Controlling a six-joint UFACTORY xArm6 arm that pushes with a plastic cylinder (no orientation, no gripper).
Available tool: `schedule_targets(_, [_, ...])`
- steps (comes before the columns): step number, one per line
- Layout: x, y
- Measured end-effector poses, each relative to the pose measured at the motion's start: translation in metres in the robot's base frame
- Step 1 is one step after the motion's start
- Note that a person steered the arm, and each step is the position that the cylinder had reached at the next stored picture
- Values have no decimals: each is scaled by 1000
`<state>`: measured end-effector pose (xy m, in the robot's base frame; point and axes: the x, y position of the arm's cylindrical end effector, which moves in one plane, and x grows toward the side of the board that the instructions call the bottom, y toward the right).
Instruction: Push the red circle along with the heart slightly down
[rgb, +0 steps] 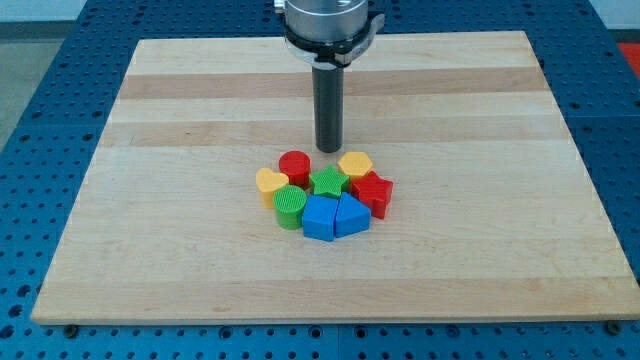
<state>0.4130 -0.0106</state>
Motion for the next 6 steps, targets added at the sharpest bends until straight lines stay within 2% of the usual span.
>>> schedule_targets(1, [16,-16])
schedule_targets(5, [137,-76])
schedule_targets(6, [144,-71])
